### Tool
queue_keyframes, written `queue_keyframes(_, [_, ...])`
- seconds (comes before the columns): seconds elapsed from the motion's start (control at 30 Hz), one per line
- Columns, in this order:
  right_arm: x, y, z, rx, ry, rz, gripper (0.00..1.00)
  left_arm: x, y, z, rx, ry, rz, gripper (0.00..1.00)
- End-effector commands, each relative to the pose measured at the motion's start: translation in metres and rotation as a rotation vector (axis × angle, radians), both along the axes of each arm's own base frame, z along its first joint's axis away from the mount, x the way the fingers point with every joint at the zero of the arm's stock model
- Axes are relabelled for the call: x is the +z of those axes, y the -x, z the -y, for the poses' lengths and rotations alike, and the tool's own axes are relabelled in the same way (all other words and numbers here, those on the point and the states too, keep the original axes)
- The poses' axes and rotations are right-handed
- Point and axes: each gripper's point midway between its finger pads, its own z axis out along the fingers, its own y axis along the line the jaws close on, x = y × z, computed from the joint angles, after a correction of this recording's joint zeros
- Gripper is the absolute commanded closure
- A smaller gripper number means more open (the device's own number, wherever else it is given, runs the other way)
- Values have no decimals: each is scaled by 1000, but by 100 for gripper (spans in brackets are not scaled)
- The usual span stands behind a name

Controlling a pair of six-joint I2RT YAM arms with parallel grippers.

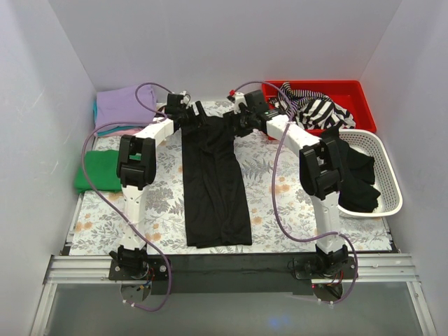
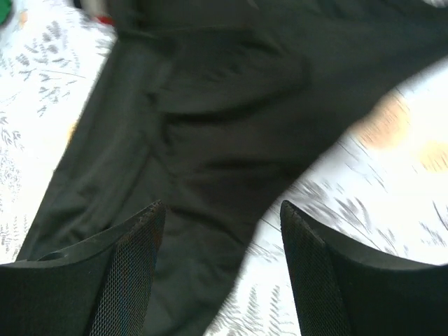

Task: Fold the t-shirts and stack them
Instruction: Fold the tshirt

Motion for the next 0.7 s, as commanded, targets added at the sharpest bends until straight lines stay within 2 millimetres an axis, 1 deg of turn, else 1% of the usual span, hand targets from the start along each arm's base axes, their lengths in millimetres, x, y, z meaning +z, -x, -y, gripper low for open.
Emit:
queue_keyframes(0.0, [8, 9, -37, 82, 97, 99, 28, 92, -7, -32, 141, -76, 181, 22])
queue_keyframes(0.03, [11, 8, -42, 82, 100, 113, 28, 89, -3, -39, 163, -102, 181, 21])
queue_keyframes(0.07, [10, 10, -51, 94, 102, 121, 28, 99, -5, -49, 205, -129, 208, 21])
queue_keyframes(0.1, [1, 8, -54, 83, 123, 120, 28, 104, -4, -53, 217, -142, 217, 21])
queue_keyframes(0.13, [8, 5, -62, 80, 123, 146, 28, 116, -1, -60, 253, -159, 231, 21])
queue_keyframes(0.17, [7, 1, -64, 63, 142, 165, 27, 119, 2, -64, 266, -170, 227, 21])
queue_keyframes(0.2, [2, -2, -68, 59, 153, 168, 27, 129, 6, -70, 295, -182, 230, 21])
queue_keyframes(0.23, [11, -5, -75, 60, 145, 187, 27, 125, 13, -80, 348, -195, 183, 21])
queue_keyframes(0.27, [3, -6, -80, 68, 150, 179, 27, 124, 16, -87, 381, -206, 173, 21])
queue_keyframes(0.3, [2, -7, -83, 68, 150, 182, 27, 124, 21, -91, 398, -204, 162, 20])
queue_keyframes(0.33, [7, -8, -91, 78, 138, 194, 26, 129, 27, -96, 420, -193, 153, 20])
queue_keyframes(0.37, [-5, -8, -91, 72, 164, 180, 27, 118, 36, -100, 427, -182, 106, 20])
queue_keyframes(0.4, [-10, -6, -95, 92, 190, 203, 27, 115, 41, -102, 430, -182, 94, 20])
queue_keyframes(0.43, [-15, -6, -96, 94, 206, 207, 27, 118, 45, -104, 435, -178, 99, 20])
queue_keyframes(0.47, [-23, -6, -97, 94, 220, 204, 26, 108, 50, -107, 442, -178, 73, 20])
queue_keyframes(0.5, [-27, -5, -99, 94, 229, 205, 26, 108, 53, -105, 429, -163, 66, 20])
queue_keyframes(0.57, [-35, -7, -96, 85, 264, 210, 27, 104, 56, -106, 426, -155, 53, 20])
queue_keyframes(0.63, [-32, -8, -95, 78, 270, 232, 27, 107, 56, -95, 356, -119, 64, 20])
queue_keyframes(0.67, [-30, -6, -89, 66, 282, 238, 27, 103, 56, -89, 320, -106, 59, 20])
